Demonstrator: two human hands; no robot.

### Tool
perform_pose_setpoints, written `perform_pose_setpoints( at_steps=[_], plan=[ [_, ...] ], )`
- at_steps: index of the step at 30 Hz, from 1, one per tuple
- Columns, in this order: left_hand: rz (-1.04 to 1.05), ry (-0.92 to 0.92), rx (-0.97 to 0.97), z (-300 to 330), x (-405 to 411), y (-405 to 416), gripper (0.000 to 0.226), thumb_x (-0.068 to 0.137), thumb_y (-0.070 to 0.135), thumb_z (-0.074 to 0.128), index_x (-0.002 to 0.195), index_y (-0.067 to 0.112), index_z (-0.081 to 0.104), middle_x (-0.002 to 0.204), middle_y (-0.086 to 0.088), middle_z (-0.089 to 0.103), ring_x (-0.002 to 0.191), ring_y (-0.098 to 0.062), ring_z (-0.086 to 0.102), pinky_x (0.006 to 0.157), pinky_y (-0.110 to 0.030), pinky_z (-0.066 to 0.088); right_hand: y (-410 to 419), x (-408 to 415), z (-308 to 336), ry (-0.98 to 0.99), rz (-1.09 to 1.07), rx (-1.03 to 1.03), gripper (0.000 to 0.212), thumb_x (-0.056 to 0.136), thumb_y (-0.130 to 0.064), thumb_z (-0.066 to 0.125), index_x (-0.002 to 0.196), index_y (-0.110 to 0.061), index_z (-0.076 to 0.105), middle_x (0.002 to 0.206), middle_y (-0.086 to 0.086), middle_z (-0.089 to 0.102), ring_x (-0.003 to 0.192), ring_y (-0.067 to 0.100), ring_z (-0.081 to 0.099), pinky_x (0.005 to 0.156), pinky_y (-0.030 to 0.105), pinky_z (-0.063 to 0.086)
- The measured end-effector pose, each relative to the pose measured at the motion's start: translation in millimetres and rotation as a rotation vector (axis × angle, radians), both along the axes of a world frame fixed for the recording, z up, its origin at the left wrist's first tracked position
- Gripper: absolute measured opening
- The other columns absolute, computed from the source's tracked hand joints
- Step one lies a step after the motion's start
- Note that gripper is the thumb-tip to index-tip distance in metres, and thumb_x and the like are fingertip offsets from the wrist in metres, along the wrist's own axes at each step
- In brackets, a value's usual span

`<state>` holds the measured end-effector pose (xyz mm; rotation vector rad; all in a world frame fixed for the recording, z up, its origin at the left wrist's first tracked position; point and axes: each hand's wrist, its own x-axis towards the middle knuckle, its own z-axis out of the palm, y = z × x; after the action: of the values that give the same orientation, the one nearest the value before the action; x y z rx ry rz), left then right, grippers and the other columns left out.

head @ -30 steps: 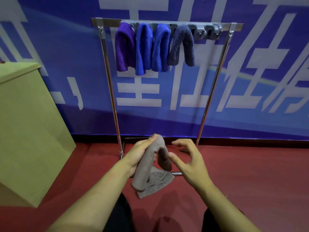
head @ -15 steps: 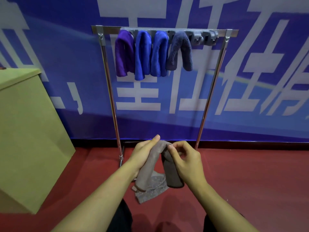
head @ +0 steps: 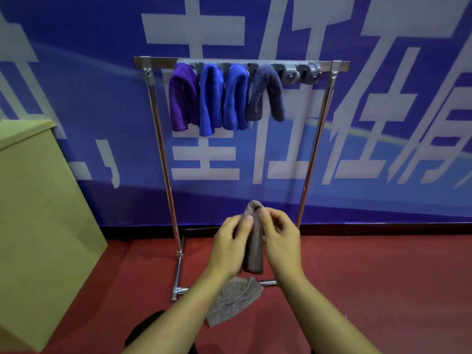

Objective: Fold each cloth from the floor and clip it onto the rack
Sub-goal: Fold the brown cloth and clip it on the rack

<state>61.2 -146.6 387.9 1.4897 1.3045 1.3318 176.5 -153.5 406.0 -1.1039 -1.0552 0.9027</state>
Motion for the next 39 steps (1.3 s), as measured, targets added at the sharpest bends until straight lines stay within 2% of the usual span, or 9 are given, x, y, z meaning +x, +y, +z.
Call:
perform_pose_setpoints(
  at_steps=[2, 7, 12, 19, 27, 30, 33, 36, 39],
  plan=[
    [-0.055, -0.008, -0.033, 0.6, 5.0, 1.9, 0.033, 0.096, 0.051, 0.053, 0.097, 0.021, 0.068, 0.098, -0.010, 0.068, 0.090, -0.021, 0.069, 0.086, -0.049, 0.054, 4.2, 1.3, 1.0, -0.005, 0.053, -0.009, 0.016, 0.096, -0.030, 0.066, 0.110, -0.026, 0.072, 0.107, -0.004, 0.073, 0.098, 0.004, 0.069, 0.080, 0.022, 0.055],
    [-0.060, -0.037, -0.036, 16.6, 16.6, 6.7, 0.015, 0.103, 0.031, 0.052, 0.104, 0.043, 0.062, 0.118, 0.003, 0.061, 0.101, 0.002, 0.064, 0.090, -0.020, 0.050, 9.3, 9.7, 2.2, -0.141, 0.121, -0.029, 0.036, 0.095, -0.037, 0.065, 0.131, -0.035, 0.062, 0.125, -0.010, 0.066, 0.111, -0.008, 0.060, 0.087, 0.013, 0.052],
    [-0.057, -0.019, 0.024, 33.0, 28.0, 19.7, 0.038, 0.099, 0.018, 0.057, 0.132, 0.036, 0.061, 0.125, 0.009, 0.054, 0.108, 0.001, 0.062, 0.096, -0.023, 0.051, 17.0, 17.6, 16.1, 0.005, 0.106, 0.039, 0.029, 0.101, -0.017, 0.059, 0.128, -0.022, 0.067, 0.108, -0.004, 0.077, 0.102, 0.005, 0.071, 0.076, 0.012, 0.052],
    [0.060, 0.095, 0.200, 99.2, 53.6, 74.1, 0.037, 0.099, 0.019, 0.054, 0.131, 0.036, 0.062, 0.123, 0.011, 0.063, 0.111, -0.005, 0.062, 0.094, -0.022, 0.049, 68.0, 35.0, 76.8, -0.077, -0.053, 0.195, 0.023, 0.102, -0.015, 0.055, 0.115, -0.024, 0.073, 0.094, -0.015, 0.077, 0.091, -0.003, 0.070, 0.077, 0.014, 0.052],
    [0.113, 0.293, 0.373, 205.6, 94.0, 158.2, 0.047, 0.100, 0.016, 0.045, 0.133, 0.046, 0.056, 0.106, 0.004, 0.073, 0.085, -0.013, 0.068, 0.058, -0.019, 0.049, 149.3, 80.9, 166.6, -0.290, -0.236, 0.357, 0.026, 0.104, -0.024, 0.050, 0.123, -0.026, 0.068, 0.099, -0.010, 0.073, 0.089, -0.001, 0.066, 0.068, 0.008, 0.048],
    [0.134, 0.391, 0.391, 228.6, 97.1, 192.4, 0.042, 0.102, 0.016, 0.039, 0.135, 0.038, 0.054, 0.095, -0.003, 0.070, 0.071, -0.012, 0.064, 0.045, -0.019, 0.045, 185.2, 100.4, 184.1, -0.461, -0.294, 0.370, 0.026, 0.104, -0.032, 0.048, 0.123, -0.031, 0.066, 0.095, -0.006, 0.071, 0.086, 0.005, 0.065, 0.067, 0.020, 0.051],
    [0.209, 0.461, 0.432, 243.6, 96.5, 223.7, 0.040, 0.102, 0.011, 0.036, 0.128, 0.033, 0.058, 0.093, -0.004, 0.069, 0.067, -0.009, 0.060, 0.054, -0.027, 0.054, 217.9, 113.9, 199.7, -0.611, -0.324, 0.399, 0.027, 0.105, -0.035, 0.046, 0.125, -0.030, 0.063, 0.092, -0.003, 0.071, 0.084, 0.015, 0.067, 0.073, 0.038, 0.058],
    [0.261, 0.466, 0.462, 251.5, 100.3, 254.4, 0.041, 0.099, 0.008, 0.039, 0.123, 0.033, 0.061, 0.097, -0.003, 0.069, 0.082, -0.020, 0.066, 0.073, -0.042, 0.060, 244.8, 123.0, 218.0, -0.687, -0.359, 0.450, 0.029, 0.105, -0.035, 0.045, 0.127, -0.028, 0.064, 0.089, -0.004, 0.071, 0.077, 0.011, 0.065, 0.071, 0.035, 0.058],
    [0.280, 0.468, 0.486, 256.5, 108.2, 277.4, 0.038, 0.101, 0.008, 0.042, 0.125, 0.031, 0.059, 0.100, -0.001, 0.069, 0.088, -0.020, 0.067, 0.076, -0.041, 0.061, 272.1, 127.3, 226.9, -0.735, -0.362, 0.454, 0.030, 0.106, -0.035, 0.044, 0.129, -0.027, 0.062, 0.090, -0.005, 0.070, 0.075, 0.007, 0.063, 0.068, 0.027, 0.055]
  ],
)
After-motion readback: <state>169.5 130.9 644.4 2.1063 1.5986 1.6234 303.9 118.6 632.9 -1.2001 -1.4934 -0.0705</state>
